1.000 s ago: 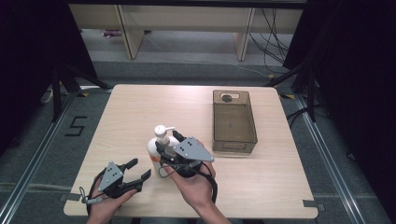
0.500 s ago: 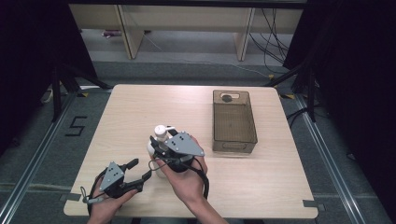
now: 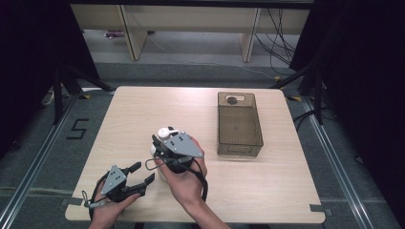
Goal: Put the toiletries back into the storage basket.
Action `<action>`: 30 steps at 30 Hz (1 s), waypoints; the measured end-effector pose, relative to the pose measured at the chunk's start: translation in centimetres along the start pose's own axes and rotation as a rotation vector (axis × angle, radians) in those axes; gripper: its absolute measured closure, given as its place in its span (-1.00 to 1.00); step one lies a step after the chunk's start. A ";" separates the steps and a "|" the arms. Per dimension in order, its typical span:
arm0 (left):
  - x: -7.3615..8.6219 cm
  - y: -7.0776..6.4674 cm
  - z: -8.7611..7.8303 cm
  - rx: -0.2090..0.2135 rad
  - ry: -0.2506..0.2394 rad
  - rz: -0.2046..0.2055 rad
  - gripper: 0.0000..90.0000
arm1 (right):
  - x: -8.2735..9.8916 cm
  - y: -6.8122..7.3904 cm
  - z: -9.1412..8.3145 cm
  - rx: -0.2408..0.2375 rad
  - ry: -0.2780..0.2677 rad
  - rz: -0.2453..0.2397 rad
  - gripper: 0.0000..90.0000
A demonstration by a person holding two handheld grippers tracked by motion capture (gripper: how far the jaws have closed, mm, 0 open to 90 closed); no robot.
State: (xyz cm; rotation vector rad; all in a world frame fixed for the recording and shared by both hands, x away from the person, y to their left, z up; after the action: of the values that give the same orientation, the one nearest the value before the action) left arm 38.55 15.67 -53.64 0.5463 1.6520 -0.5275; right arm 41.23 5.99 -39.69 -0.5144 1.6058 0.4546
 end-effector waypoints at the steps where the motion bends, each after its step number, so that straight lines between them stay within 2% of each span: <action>1: -0.1 0.0 0.0 0.001 -0.004 -0.002 -0.33 | 0.0 0.1 0.1 0.008 0.013 -0.029 0.16; 3: -0.2 0.0 0.1 0.014 -0.023 0.000 -0.33 | -0.1 0.2 0.3 0.011 0.002 -0.036 0.20; 4: -0.2 0.1 0.0 0.008 -0.015 0.006 -0.32 | 0.0 0.2 0.1 0.025 0.005 0.010 0.31; 6: -0.1 0.1 -0.1 -0.001 -0.005 -0.005 -0.32 | 0.0 0.2 0.1 0.023 -0.003 0.011 0.31; 7: -0.1 0.2 0.1 0.009 -0.022 0.004 -0.32 | 0.0 0.2 0.0 0.023 -0.001 0.009 0.32; 8: 0.1 0.2 -0.1 -0.005 0.003 -0.008 -0.32 | 0.0 0.1 0.0 0.033 -0.006 -0.012 0.32; 9: 0.1 0.2 -0.1 -0.005 0.003 -0.008 -0.32 | 0.0 0.1 0.0 0.033 -0.006 -0.012 0.32; 10: 0.0 0.2 -0.1 -0.002 -0.001 -0.005 -0.32 | 0.0 0.2 0.0 0.025 -0.012 -0.006 0.32; 11: -0.1 0.1 0.1 0.011 -0.023 -0.006 -0.32 | -0.1 -0.1 -0.1 0.041 -0.012 -0.030 0.33; 13: 0.0 0.2 -0.2 -0.004 -0.001 -0.006 -0.32 | -0.2 -0.1 -0.1 0.034 -0.020 -0.029 0.33; 14: 0.0 0.2 -0.2 -0.004 -0.001 -0.006 -0.32 | 0.1 0.0 -0.3 0.032 0.006 0.005 0.33; 15: -0.1 0.2 0.0 0.009 -0.024 0.002 -0.32 | 0.1 0.0 -0.3 0.032 0.006 0.005 0.33; 16: -0.1 0.2 0.0 0.010 -0.021 -0.003 -0.32 | -0.2 -0.2 -0.2 0.026 -0.011 -0.012 0.33; 17: 0.0 0.2 0.1 0.013 -0.021 -0.003 -0.32 | -0.1 -0.2 -0.4 0.021 0.006 0.022 0.33; 18: 0.2 0.2 -0.1 -0.003 0.002 -0.010 -0.32 | -0.2 -0.6 -0.4 0.015 -0.006 0.014 0.33; 19: 0.1 0.2 -0.1 -0.001 0.000 -0.007 -0.32 | -0.2 -0.6 -0.4 0.006 -0.009 0.026 0.33; 26: 0.2 0.3 -0.1 -0.003 0.003 -0.007 -0.32 | -1.4 -1.8 -1.5 0.020 -0.036 0.019 0.33; 27: 0.2 0.2 0.0 -0.002 0.002 -0.008 -0.32 | -1.6 -2.0 -1.8 0.018 -0.036 0.034 0.33; 29: 0.1 0.2 0.1 0.011 -0.007 0.005 -0.32 | -1.9 -2.3 -2.1 0.028 -0.039 0.020 0.33; 30: 0.1 0.1 0.2 0.009 -0.013 -0.014 -0.32 | -2.0 -2.4 -2.3 0.025 -0.037 0.033 0.33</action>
State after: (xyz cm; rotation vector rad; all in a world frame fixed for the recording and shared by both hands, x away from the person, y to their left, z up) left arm 38.74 15.67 -53.81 0.5363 1.6426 -0.5480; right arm 40.89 2.84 -37.47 -0.4584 1.5841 0.4655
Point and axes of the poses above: each handheld gripper's, and its own axes: z roughly forward along the jaws, x roughly out of its underside, y roughly to its left, the point moved 10 cm from there along z, roughly forward along the jaws, and after that the axes turned 6 degrees about -y, right-handed, at the moved point
